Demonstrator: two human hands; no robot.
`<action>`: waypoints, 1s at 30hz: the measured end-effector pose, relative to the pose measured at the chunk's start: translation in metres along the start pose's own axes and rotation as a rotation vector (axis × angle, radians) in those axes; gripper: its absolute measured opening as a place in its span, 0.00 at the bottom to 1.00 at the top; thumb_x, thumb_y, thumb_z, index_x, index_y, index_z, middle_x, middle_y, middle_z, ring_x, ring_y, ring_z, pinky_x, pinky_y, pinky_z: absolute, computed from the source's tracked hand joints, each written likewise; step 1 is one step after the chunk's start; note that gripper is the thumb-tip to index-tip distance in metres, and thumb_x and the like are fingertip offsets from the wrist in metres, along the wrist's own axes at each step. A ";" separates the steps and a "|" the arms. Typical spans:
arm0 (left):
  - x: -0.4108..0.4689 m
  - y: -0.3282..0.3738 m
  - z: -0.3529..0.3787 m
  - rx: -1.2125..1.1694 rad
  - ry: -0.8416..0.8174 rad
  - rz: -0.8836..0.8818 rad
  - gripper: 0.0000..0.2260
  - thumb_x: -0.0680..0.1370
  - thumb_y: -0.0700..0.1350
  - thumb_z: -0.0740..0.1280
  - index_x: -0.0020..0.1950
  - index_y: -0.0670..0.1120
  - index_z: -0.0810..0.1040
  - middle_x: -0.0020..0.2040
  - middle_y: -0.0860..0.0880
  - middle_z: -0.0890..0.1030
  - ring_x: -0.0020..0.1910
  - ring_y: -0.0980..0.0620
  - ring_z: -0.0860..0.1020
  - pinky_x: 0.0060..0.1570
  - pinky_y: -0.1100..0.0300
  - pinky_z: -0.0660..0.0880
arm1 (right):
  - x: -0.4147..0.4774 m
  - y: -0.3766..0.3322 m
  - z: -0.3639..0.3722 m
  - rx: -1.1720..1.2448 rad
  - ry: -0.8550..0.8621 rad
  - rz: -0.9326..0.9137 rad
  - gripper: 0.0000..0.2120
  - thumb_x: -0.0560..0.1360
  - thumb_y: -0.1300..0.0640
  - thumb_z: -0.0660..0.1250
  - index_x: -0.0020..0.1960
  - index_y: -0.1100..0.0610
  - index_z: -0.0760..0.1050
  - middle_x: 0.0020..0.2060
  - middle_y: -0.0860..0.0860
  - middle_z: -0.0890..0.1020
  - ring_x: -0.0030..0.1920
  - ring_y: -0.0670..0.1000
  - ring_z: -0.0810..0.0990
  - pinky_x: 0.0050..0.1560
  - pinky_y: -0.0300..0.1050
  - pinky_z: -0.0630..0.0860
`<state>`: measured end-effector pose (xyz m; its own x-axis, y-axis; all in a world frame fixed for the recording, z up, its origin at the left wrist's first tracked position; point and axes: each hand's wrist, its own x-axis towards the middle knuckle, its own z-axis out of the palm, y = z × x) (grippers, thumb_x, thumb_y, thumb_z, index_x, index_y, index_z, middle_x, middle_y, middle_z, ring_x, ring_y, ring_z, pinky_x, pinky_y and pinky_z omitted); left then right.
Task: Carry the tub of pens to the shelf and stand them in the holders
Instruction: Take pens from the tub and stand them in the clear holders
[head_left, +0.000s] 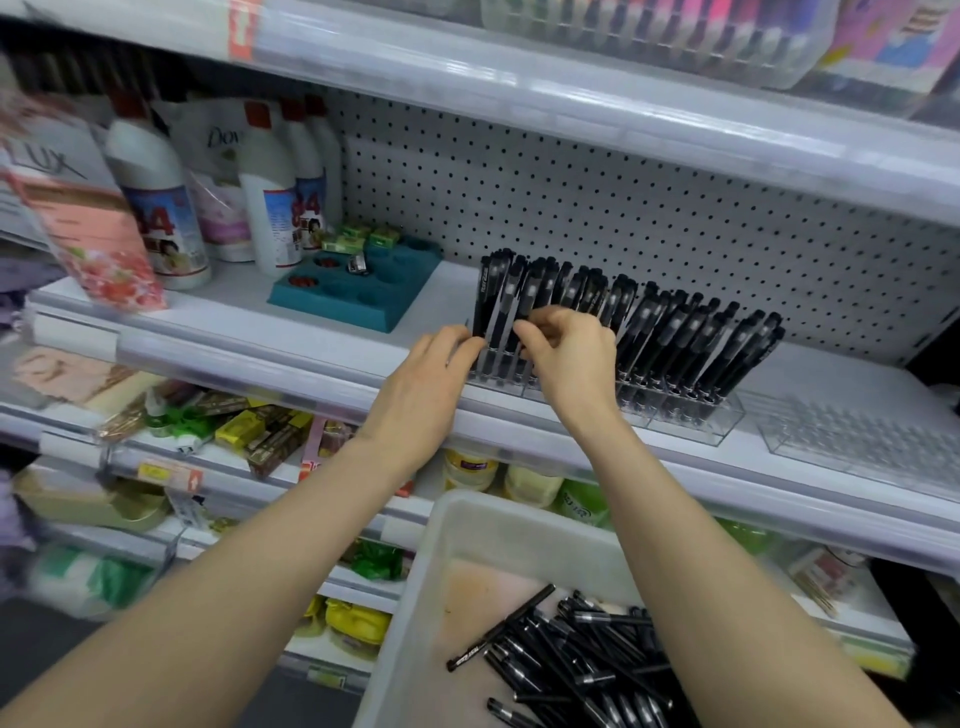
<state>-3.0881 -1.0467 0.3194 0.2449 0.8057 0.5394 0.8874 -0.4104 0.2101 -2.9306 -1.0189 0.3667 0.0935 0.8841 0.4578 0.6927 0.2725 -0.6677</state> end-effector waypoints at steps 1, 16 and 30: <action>0.000 0.000 0.000 0.001 -0.003 -0.002 0.34 0.68 0.25 0.66 0.73 0.41 0.68 0.69 0.42 0.68 0.66 0.42 0.68 0.57 0.49 0.75 | 0.000 0.000 0.000 -0.006 0.003 -0.002 0.13 0.77 0.51 0.69 0.56 0.58 0.82 0.41 0.51 0.85 0.44 0.50 0.83 0.52 0.50 0.80; -0.074 0.034 0.041 -0.189 -0.070 0.159 0.15 0.73 0.35 0.67 0.59 0.43 0.79 0.53 0.45 0.78 0.52 0.43 0.74 0.52 0.51 0.73 | -0.130 0.067 -0.032 -0.154 -0.305 -0.007 0.02 0.74 0.56 0.72 0.44 0.51 0.84 0.34 0.44 0.83 0.37 0.45 0.81 0.46 0.45 0.80; -0.096 0.048 0.065 0.062 -0.312 0.134 0.27 0.73 0.33 0.64 0.72 0.43 0.69 0.64 0.42 0.74 0.62 0.42 0.71 0.59 0.47 0.72 | -0.202 0.093 0.019 -0.392 -0.910 -0.309 0.12 0.70 0.55 0.72 0.54 0.53 0.81 0.52 0.51 0.79 0.53 0.54 0.71 0.53 0.51 0.73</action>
<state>-3.0439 -1.1163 0.2248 0.4598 0.8423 0.2812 0.8590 -0.5022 0.0997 -2.8985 -1.1655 0.2012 -0.5903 0.7933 -0.1491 0.7940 0.5374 -0.2842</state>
